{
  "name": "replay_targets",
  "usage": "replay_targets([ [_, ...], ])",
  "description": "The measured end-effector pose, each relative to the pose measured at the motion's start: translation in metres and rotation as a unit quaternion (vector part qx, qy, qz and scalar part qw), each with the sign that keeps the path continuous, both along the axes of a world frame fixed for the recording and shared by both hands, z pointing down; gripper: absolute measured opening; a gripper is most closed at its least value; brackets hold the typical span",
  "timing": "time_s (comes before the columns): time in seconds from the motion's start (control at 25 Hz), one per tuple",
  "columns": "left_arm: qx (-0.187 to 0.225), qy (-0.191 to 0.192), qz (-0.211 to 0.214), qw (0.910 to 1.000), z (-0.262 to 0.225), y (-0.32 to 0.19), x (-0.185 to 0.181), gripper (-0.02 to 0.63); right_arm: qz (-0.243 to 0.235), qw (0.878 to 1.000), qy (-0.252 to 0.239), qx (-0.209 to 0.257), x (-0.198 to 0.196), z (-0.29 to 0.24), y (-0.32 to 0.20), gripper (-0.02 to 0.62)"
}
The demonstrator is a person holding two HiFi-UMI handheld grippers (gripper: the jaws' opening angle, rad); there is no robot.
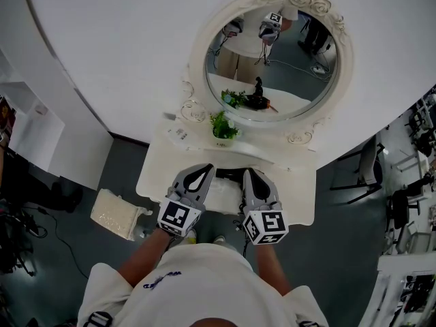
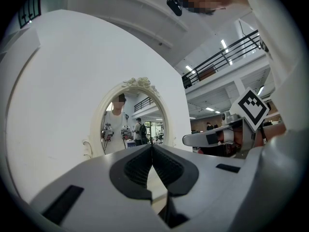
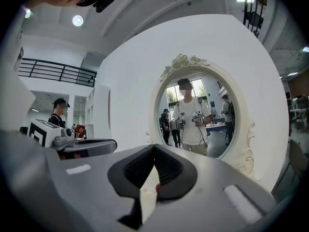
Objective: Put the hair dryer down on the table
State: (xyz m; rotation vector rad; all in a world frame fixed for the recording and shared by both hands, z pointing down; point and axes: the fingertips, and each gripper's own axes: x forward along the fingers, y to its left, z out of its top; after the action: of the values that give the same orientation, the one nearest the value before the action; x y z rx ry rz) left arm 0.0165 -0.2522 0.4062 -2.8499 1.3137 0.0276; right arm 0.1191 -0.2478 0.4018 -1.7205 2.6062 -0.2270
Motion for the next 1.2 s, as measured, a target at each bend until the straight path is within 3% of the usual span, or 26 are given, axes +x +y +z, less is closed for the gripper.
replay_targets([
  [1.2, -0.001, 0.001, 0.005, 1.0, 0.0023, -0.0095, -0.0048, 0.011, 0.007, 1.0, 0.005, -0.004, -0.0043, 0.0023, -0.0093, 0.011],
])
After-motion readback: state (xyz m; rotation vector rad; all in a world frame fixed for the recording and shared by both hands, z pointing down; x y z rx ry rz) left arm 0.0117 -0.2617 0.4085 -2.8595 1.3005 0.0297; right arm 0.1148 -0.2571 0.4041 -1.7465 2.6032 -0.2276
